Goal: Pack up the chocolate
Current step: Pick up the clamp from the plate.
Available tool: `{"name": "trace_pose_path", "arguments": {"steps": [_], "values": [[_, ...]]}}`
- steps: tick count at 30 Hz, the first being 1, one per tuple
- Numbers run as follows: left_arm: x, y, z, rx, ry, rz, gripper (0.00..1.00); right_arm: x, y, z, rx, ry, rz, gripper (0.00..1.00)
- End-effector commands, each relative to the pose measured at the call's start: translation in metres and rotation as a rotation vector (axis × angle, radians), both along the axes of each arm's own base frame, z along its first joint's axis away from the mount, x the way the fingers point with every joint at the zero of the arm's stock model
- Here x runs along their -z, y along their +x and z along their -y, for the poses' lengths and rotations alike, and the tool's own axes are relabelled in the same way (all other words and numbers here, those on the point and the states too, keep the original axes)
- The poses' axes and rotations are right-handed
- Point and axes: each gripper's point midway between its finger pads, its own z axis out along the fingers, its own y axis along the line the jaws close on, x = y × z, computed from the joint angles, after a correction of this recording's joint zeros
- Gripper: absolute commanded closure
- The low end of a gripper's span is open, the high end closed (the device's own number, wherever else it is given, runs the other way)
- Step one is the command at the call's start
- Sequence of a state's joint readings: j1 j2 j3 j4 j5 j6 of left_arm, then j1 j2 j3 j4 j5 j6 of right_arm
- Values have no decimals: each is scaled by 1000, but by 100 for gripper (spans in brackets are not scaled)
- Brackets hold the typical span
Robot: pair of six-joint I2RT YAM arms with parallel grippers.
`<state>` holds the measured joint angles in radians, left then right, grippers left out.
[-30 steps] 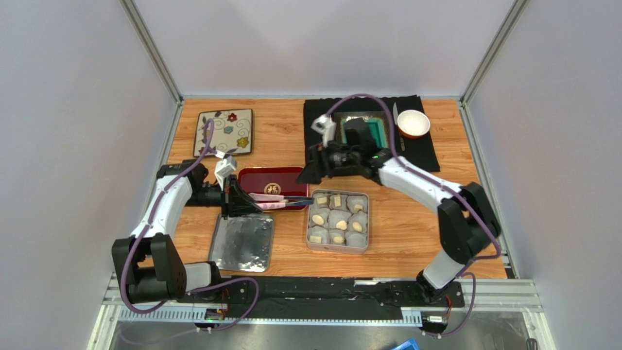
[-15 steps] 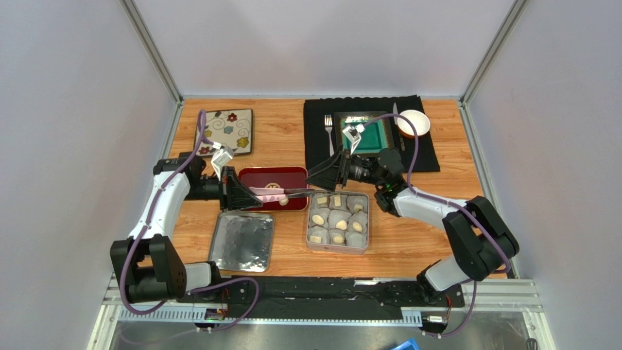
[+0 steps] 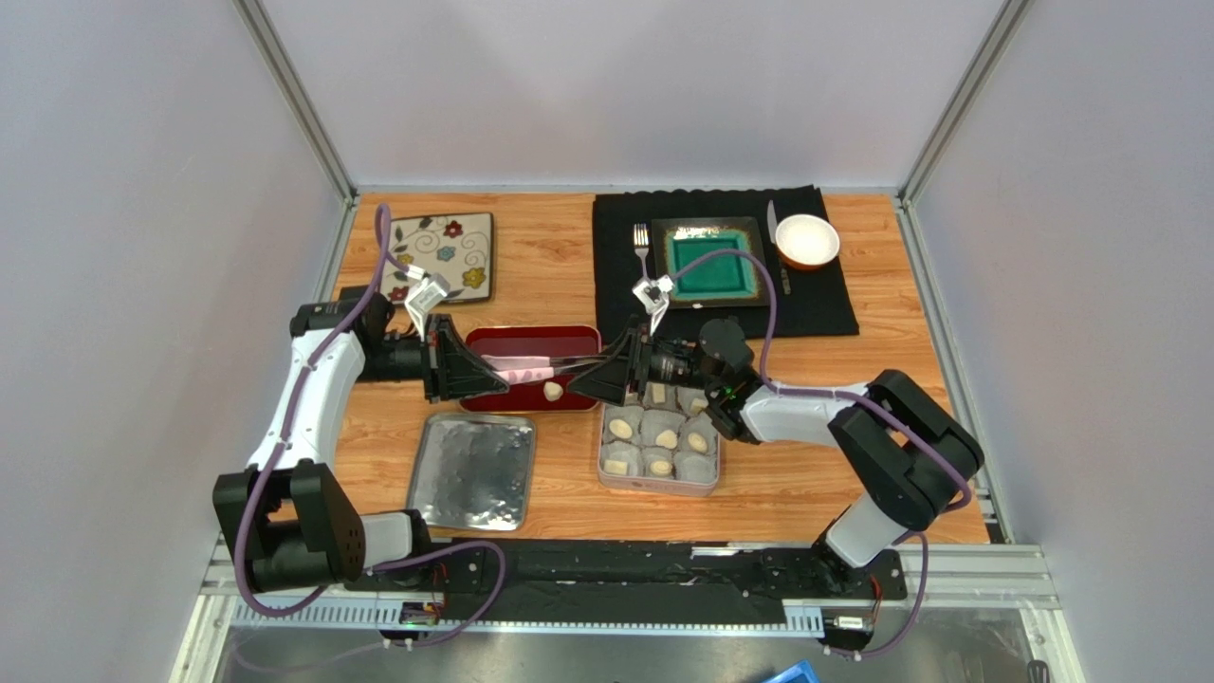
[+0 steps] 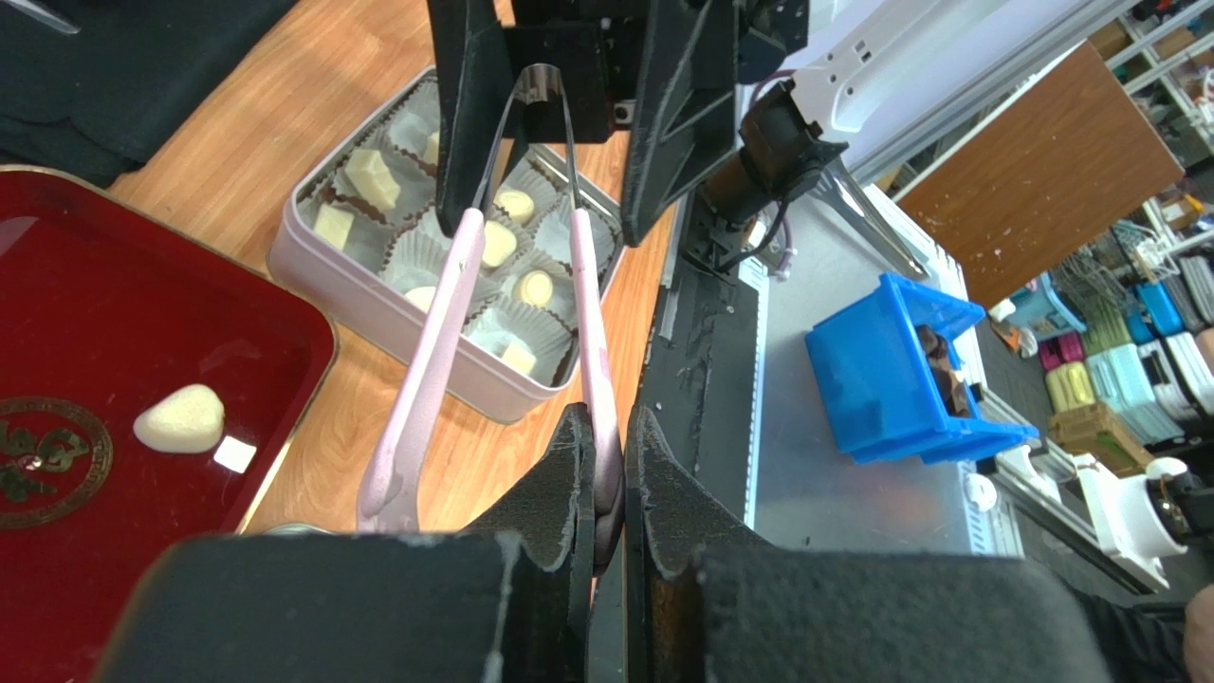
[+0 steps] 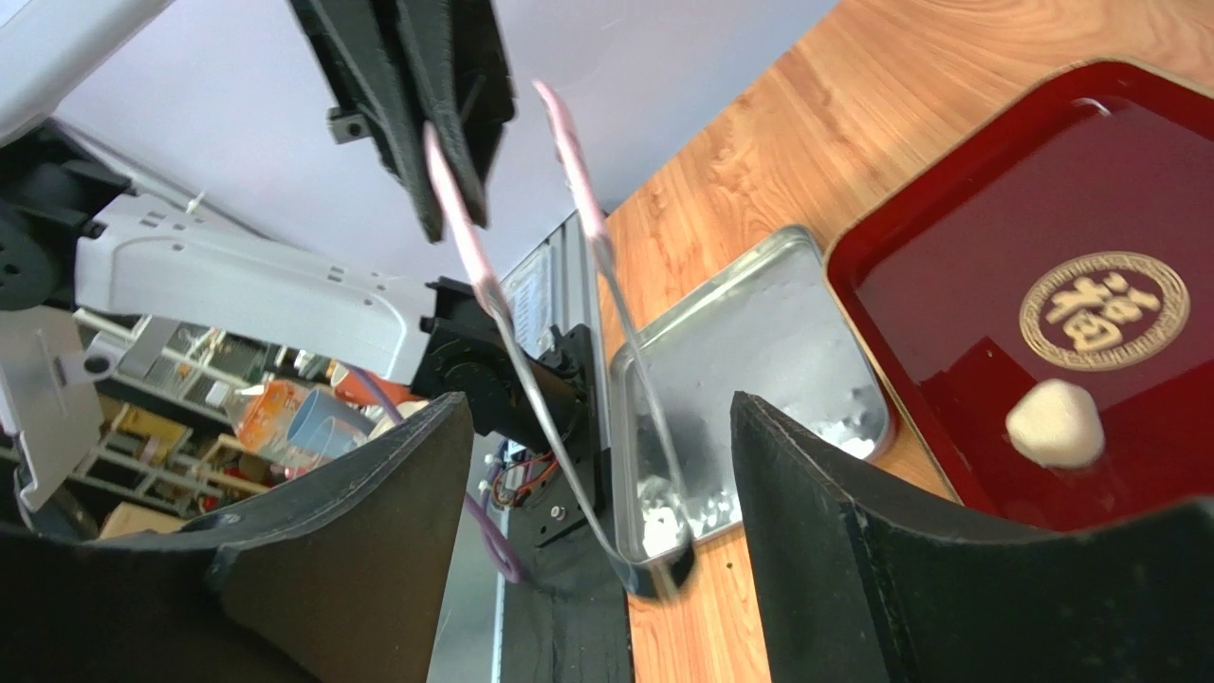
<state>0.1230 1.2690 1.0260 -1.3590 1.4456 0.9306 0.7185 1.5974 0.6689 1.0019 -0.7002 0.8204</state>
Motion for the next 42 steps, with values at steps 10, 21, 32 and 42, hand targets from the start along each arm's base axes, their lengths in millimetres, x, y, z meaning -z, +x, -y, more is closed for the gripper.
{"name": "trace_pose_path", "arguments": {"steps": [10, 21, 32, 42], "values": [[-76, -2, 7, -21, -321, 12, 98, -51, 13, -25, 174, 338, 42, 38], [-75, 1, 3, -44, -325, -4, 98, -108, 7, -32, 187, 460, 139, 39], [-73, -5, 4, -43, -330, -47, 98, -127, 10, -34, 201, 503, 163, 46], [-69, 1, 2, -53, -334, -76, 96, -142, 2, -21, 210, 533, 176, 62]]}}
